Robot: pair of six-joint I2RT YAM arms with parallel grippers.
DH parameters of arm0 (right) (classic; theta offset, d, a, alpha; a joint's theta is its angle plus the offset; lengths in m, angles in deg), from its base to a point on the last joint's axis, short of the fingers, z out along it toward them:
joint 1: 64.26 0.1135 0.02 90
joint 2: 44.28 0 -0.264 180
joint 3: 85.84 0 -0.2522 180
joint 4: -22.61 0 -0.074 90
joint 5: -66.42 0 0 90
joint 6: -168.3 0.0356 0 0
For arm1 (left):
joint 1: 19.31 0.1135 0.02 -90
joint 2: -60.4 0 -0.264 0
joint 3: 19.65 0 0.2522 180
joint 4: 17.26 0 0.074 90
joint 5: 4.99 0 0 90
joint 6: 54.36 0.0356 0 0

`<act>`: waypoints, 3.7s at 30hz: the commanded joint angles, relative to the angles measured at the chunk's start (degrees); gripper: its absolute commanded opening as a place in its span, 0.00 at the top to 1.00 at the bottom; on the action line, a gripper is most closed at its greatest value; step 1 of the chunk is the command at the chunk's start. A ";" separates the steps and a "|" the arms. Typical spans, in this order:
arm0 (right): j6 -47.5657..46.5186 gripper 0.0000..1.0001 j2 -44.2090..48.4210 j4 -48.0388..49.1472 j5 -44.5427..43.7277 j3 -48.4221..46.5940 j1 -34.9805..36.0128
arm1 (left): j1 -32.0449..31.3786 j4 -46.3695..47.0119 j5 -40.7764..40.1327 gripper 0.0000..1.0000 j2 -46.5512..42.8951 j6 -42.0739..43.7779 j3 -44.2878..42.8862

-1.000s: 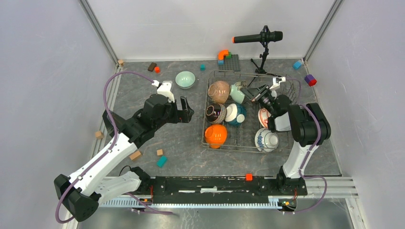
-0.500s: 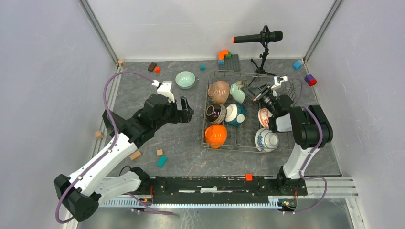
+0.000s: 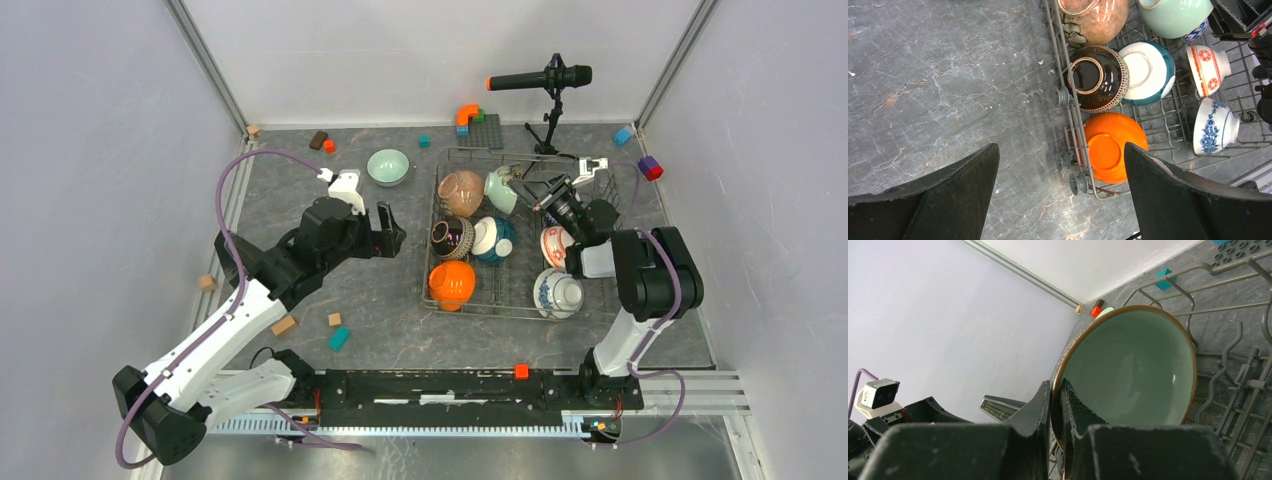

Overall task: Unload the bowls from the dish rack
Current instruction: Pick up the bowl from the dish rack, then place the bowl at the center of the board.

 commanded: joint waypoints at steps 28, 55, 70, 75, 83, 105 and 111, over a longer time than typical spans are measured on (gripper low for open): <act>-30.15 1.00 35.51 -37.92 -4.69 -6.93 12.43 | -0.19 0.38 -7.74 0.00 -6.37 0.57 -0.25; -85.83 1.00 52.49 -85.68 -68.39 -10.37 69.91 | 0.03 4.65 3.36 0.00 -9.65 1.30 -8.13; -104.25 1.00 40.67 -84.12 -91.51 -9.02 93.37 | -12.38 -8.61 0.08 0.00 2.73 14.43 -15.81; -105.02 1.00 37.34 -85.95 -92.53 -9.00 95.71 | -15.70 -9.97 -5.45 0.00 2.66 16.13 -14.14; -104.09 1.00 35.58 -86.08 -90.62 -7.72 96.26 | -18.04 -7.38 -0.69 0.00 0.27 19.75 -8.99; -107.37 1.00 29.88 -78.71 -88.03 -9.35 96.64 | -24.05 -11.47 -7.72 0.07 6.93 20.42 -10.01; -107.99 1.00 29.06 -77.80 -87.78 -9.93 96.59 | -24.86 -12.82 -10.13 0.20 9.13 20.54 -10.78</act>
